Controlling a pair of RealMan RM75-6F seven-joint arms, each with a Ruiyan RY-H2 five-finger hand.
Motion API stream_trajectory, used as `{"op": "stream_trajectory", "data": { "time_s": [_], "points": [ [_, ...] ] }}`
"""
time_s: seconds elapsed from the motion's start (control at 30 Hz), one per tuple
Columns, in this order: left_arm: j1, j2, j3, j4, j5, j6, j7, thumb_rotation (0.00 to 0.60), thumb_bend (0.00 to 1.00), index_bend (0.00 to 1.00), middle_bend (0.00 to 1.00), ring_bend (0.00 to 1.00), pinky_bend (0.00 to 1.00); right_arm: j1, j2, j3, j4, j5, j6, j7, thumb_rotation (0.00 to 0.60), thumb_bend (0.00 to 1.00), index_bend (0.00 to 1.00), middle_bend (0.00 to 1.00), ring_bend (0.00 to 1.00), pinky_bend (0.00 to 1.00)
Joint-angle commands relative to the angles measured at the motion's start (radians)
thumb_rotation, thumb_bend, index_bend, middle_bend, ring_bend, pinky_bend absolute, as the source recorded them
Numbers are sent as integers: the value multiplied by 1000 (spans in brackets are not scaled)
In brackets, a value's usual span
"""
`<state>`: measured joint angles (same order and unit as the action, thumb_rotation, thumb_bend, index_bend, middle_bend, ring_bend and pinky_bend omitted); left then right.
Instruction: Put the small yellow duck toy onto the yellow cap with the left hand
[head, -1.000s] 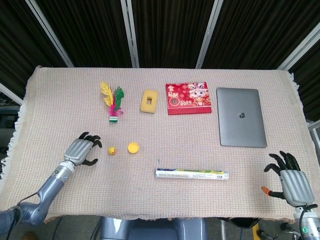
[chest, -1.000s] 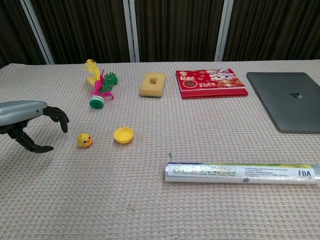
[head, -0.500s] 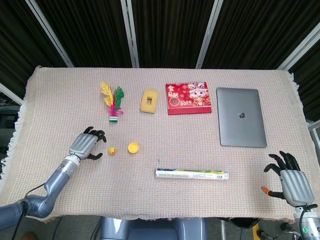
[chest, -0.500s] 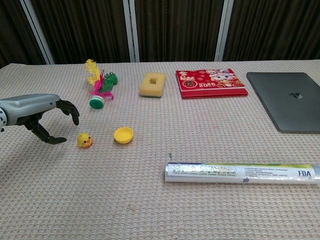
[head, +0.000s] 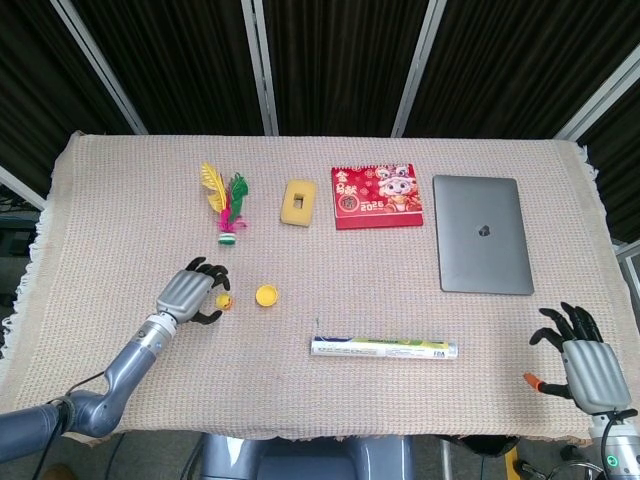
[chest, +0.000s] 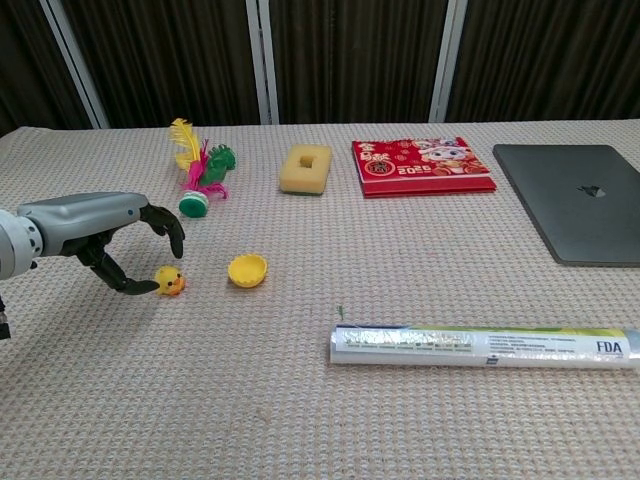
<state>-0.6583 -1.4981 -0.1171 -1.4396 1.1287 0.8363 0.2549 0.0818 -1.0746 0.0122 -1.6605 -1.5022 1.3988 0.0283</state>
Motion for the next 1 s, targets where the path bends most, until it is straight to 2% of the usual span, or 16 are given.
{"op": "stream_trajectory", "data": {
  "time_s": [0.03, 0.6, 1.0],
  "points": [
    [2, 5, 3, -6, -11, 2, 2, 600, 306, 366, 182, 166, 79, 0, 0, 1, 0, 0, 1, 1, 600, 27, 453, 165, 0, 0],
    [-1, -18, 31, 46, -45, -6, 19, 600, 311, 371, 185, 166, 79, 0, 0, 0, -4, 2, -3, 0, 600, 28, 453, 166, 0, 0],
    [-13, -42, 26, 67, -41, -5, 13, 600, 314, 371, 186, 167, 81, 1, 1, 0, -3, -1, -4, 5, 600, 27, 454, 166, 0, 0]
  ]
}}
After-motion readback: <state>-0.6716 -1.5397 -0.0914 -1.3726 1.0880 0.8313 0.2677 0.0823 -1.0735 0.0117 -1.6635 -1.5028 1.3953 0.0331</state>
